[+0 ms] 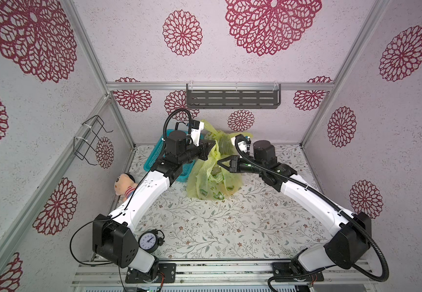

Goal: Place the pineapple into a plastic bag & tie a knot
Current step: Cross the plastic bag at the center of the board.

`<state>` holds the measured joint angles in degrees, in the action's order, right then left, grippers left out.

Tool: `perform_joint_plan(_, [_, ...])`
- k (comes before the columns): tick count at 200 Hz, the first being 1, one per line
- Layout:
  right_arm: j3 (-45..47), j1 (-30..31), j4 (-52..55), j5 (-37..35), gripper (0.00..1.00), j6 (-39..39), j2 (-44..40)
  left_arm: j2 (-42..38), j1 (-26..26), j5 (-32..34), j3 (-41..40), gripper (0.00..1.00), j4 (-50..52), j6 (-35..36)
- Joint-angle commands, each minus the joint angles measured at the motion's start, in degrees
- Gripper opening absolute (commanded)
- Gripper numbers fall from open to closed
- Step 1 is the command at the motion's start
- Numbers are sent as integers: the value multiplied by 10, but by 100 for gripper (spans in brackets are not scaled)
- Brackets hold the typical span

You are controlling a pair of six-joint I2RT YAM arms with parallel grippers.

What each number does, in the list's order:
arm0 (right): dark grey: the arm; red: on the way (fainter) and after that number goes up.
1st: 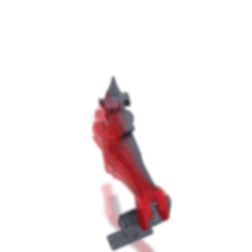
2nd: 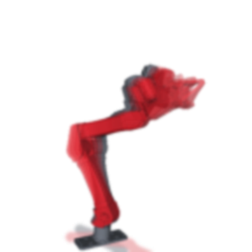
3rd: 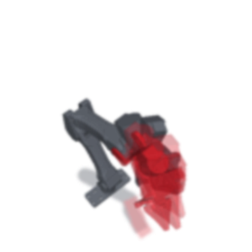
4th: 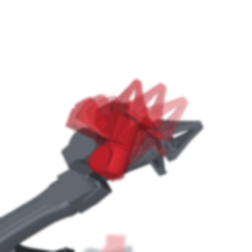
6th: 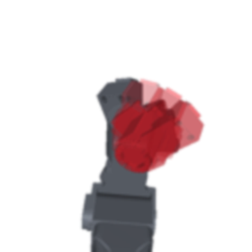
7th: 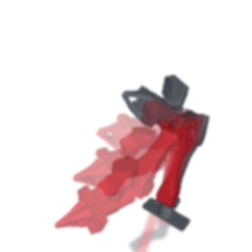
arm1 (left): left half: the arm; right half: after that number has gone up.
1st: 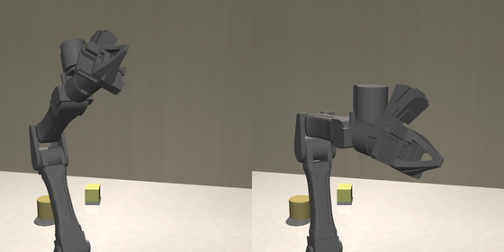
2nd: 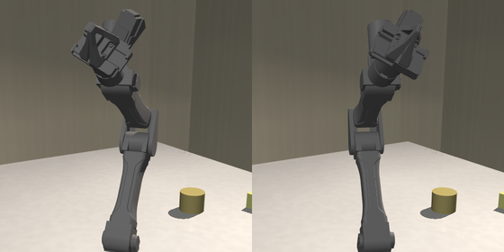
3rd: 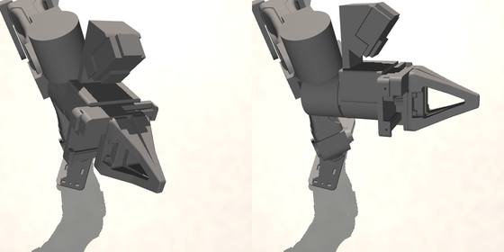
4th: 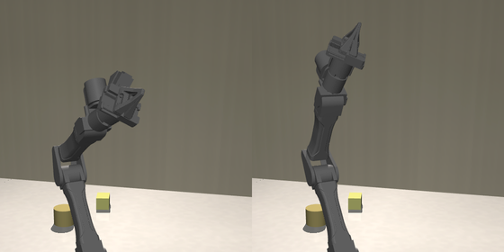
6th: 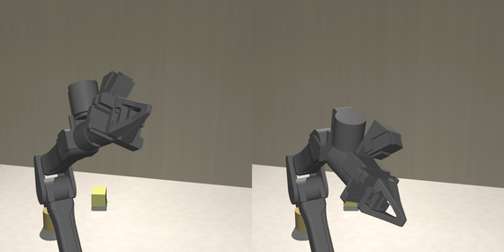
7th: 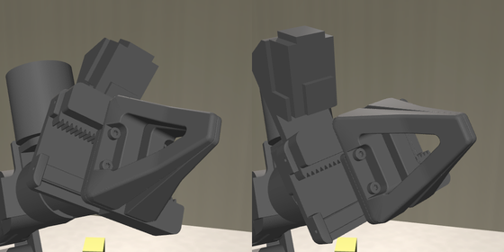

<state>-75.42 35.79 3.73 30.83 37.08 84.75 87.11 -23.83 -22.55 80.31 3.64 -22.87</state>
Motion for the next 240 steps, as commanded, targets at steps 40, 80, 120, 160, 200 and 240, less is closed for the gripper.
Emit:
perform_joint_plan(40, [99, 32, -186, -132, 0, -32, 19, -14, 6, 3, -8, 0, -28, -13])
perform_joint_plan(80, [114, 33, -224, -205, 0, -87, 47, -24, 7, 2, -15, 0, -25, -12])
perform_joint_plan(120, [91, 42, -299, -203, 0, -115, 91, -23, 8, 5, -18, 0, -26, -17])
perform_joint_plan(160, [77, 61, -369, -241, 0, -126, 125, -26, 9, 9, -22, 0, -26, -21])
perform_joint_plan(200, [67, 60, -403, -369, 0, -128, 151, -32, 9, 18, -29, 0, -27, -26])
perform_joint_plan(240, [73, 48, -387, -485, 0, -164, 142, -51, 9, 15, -55, 0, -24, -21])
